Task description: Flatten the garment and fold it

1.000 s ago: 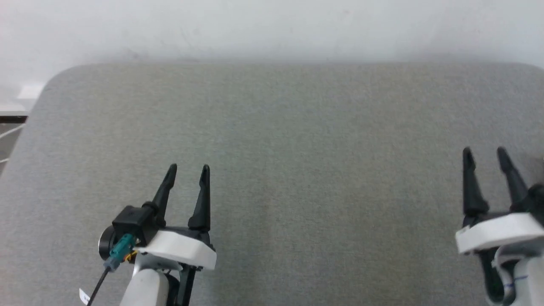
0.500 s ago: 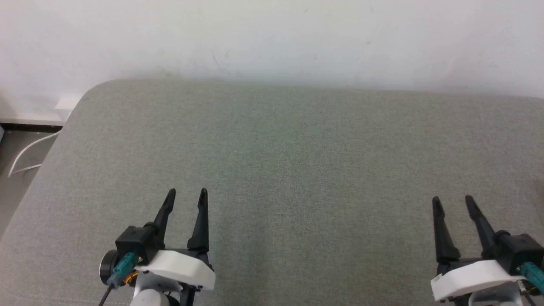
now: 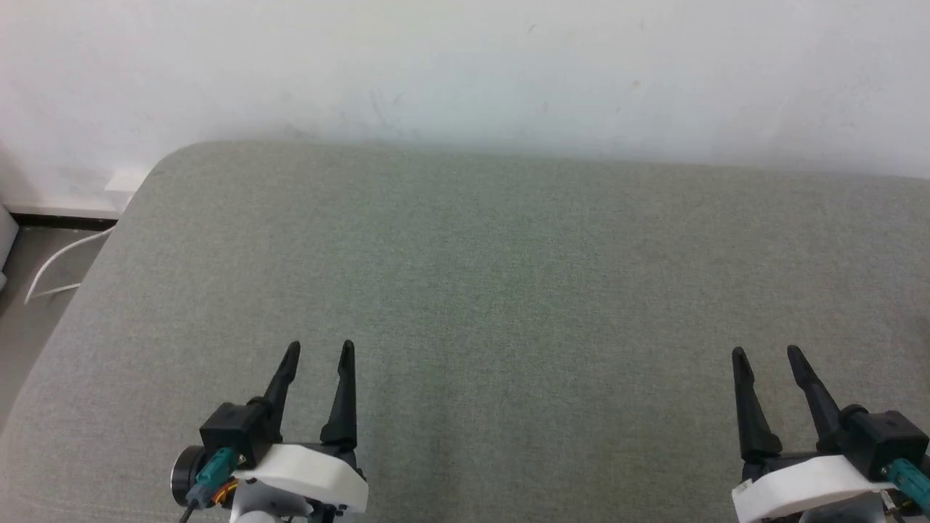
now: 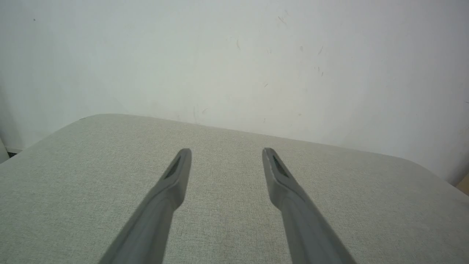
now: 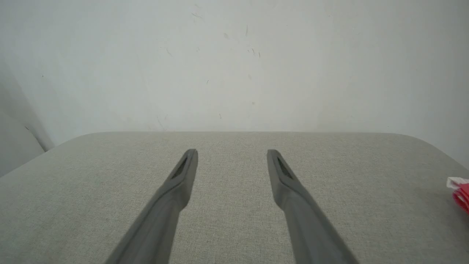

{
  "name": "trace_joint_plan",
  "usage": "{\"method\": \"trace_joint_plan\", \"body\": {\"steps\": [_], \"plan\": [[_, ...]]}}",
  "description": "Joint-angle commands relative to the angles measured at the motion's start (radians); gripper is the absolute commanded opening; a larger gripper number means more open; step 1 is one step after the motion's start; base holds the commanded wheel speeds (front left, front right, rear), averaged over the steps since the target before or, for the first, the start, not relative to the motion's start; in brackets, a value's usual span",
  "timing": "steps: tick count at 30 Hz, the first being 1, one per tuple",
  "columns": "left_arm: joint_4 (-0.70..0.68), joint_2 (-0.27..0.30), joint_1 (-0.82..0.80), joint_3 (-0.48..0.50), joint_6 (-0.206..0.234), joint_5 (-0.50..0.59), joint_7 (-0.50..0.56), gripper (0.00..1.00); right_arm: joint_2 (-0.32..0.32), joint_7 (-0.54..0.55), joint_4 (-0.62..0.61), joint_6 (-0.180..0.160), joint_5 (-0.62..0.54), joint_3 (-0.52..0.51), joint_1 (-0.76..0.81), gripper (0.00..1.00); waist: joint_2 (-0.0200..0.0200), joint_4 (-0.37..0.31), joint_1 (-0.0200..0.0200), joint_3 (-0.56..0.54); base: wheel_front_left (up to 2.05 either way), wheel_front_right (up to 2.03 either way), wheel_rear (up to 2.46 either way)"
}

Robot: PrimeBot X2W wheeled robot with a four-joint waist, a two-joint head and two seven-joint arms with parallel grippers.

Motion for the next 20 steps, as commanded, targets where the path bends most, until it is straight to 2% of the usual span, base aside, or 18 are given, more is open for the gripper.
{"method": "trace_joint_plan", "body": {"steps": [1,5,6,20], "plan": [[-0.004,-0.002,0.012,-0.002,0.008,0.000,-0.005,1.00,0.003,-0.005,-0.006,-0.002,0.006,-0.001,0.013,1.00,-0.0001,0.001,0.0000,-0.002,0.00,0.00,0.00],[-0.005,-0.002,0.016,-0.004,0.008,-0.003,-0.005,1.00,0.003,-0.005,-0.006,-0.002,0.010,-0.001,0.014,1.00,-0.0001,0.001,0.0000,-0.004,0.00,0.00,0.00],[-0.002,0.000,0.002,-0.003,0.006,-0.001,0.001,0.00,0.000,0.001,-0.001,0.000,0.004,0.000,0.001,0.00,-0.0001,0.001,0.0000,-0.004,0.00,0.00,0.00],[-0.002,0.000,0.002,-0.003,0.006,-0.001,0.002,0.00,0.000,0.002,-0.001,0.000,0.004,0.000,0.001,0.00,-0.0001,0.000,0.0001,-0.005,0.00,0.00,0.00]]}}
